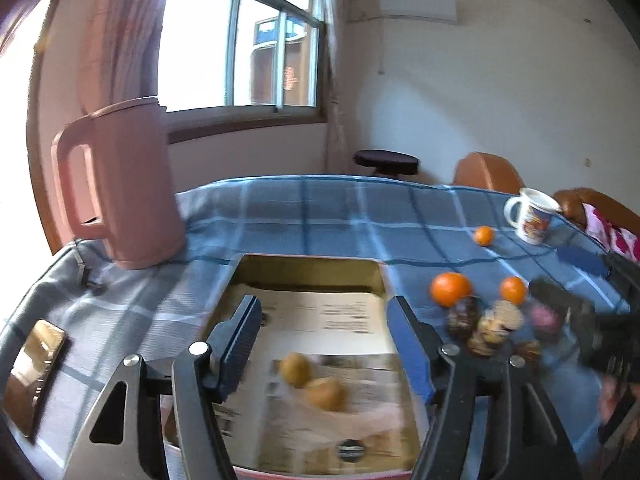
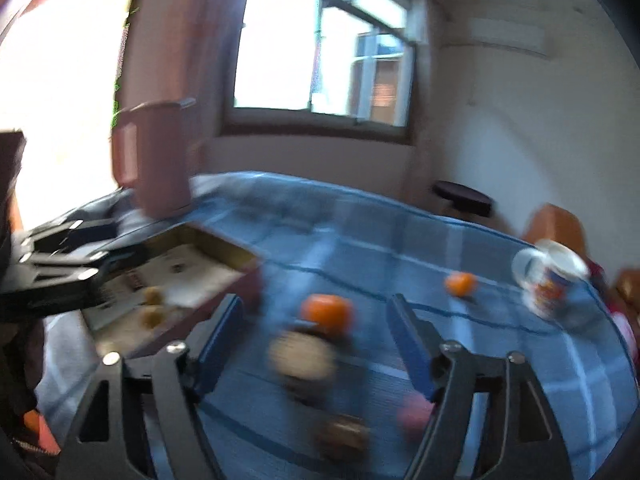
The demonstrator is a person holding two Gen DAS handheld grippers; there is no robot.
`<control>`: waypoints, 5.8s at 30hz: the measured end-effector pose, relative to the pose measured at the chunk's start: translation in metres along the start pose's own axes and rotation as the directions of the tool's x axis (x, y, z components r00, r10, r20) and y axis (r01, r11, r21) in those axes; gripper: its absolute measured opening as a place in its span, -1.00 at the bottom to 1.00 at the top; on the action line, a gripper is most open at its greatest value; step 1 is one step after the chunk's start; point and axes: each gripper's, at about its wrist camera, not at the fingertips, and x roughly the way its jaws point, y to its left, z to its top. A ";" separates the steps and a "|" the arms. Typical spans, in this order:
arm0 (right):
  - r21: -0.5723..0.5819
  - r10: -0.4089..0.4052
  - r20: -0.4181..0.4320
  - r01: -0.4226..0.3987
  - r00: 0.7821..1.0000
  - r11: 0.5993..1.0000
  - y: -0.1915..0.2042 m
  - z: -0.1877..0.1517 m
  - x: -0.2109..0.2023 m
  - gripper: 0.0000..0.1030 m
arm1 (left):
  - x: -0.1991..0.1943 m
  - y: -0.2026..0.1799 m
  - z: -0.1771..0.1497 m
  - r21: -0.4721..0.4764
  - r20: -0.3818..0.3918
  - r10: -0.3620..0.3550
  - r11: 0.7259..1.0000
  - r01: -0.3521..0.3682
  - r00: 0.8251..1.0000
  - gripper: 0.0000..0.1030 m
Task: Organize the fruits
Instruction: 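Open left gripper over the tin while right gripper releases its fruit there, then grasp the biscuit stack with left gripper while right grasps the purple passion fruit, then lift the biscuit stack with left tool while right lifts the passion fruit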
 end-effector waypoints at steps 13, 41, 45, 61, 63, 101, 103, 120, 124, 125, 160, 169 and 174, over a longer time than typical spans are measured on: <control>0.148 -0.092 -0.102 0.106 0.991 0.983 -0.068 -0.029 0.001 0.54 | 0.019 -0.091 -0.011 0.123 -0.083 -0.152 0.979 0.162 0.985 0.30; 0.163 -0.027 -0.212 0.062 0.977 0.985 -0.076 -0.039 0.024 -0.01 | 0.045 -0.107 -0.007 0.082 -0.125 -0.240 0.964 0.251 0.963 -0.30; 0.169 -0.025 -0.194 0.059 0.981 0.984 -0.076 -0.038 0.020 -0.01 | 0.042 -0.104 -0.006 0.077 -0.102 -0.235 0.967 0.243 0.967 -0.30; 0.142 -0.031 -0.086 0.043 0.996 0.989 -0.068 -0.034 0.002 -0.01 | 0.031 -0.107 -0.007 0.110 -0.046 -0.205 0.972 0.209 0.978 -0.30; 0.140 -0.033 -0.077 0.044 0.996 0.989 -0.067 -0.034 0.000 -0.01 | 0.030 -0.107 -0.007 0.111 -0.040 -0.203 0.972 0.206 0.978 -0.30; 0.131 -0.044 0.049 0.037 0.998 0.991 -0.065 -0.034 -0.025 -0.01 | 0.014 -0.108 -0.008 0.134 0.047 -0.180 0.976 0.173 0.983 -0.30; 0.131 -0.045 0.056 0.037 0.997 0.991 -0.065 -0.034 -0.026 -0.01 | 0.014 -0.108 -0.008 0.132 0.052 -0.179 0.976 0.171 0.982 -0.30; 0.123 -0.055 0.108 0.041 0.993 0.991 -0.063 -0.035 -0.036 -0.01 | 0.008 -0.107 -0.008 0.137 0.088 -0.172 0.978 0.159 0.981 -0.30; 0.123 -0.057 0.120 0.042 0.991 0.992 -0.063 -0.035 -0.038 -0.01 | 0.007 -0.107 -0.008 0.137 0.096 -0.170 0.978 0.156 0.981 -0.30; 0.123 -0.058 0.124 0.042 0.991 0.992 -0.063 -0.035 -0.039 -0.01 | 0.006 -0.107 -0.008 0.136 0.098 -0.169 0.978 0.155 0.981 -0.30; 0.104 -0.072 0.228 0.049 0.971 0.993 -0.059 -0.037 -0.059 -0.01 | -0.010 -0.106 -0.011 0.146 0.185 -0.160 0.980 0.134 0.970 -0.30; 0.095 -0.070 0.251 0.047 0.965 0.994 -0.055 -0.038 -0.062 -0.01 | -0.016 -0.105 -0.012 0.141 0.210 -0.160 0.981 0.132 0.965 -0.30; 0.086 -0.066 0.274 0.044 0.959 0.995 -0.054 -0.039 -0.066 -0.01 | -0.021 -0.106 -0.013 0.150 0.230 -0.151 0.982 0.119 0.961 -0.30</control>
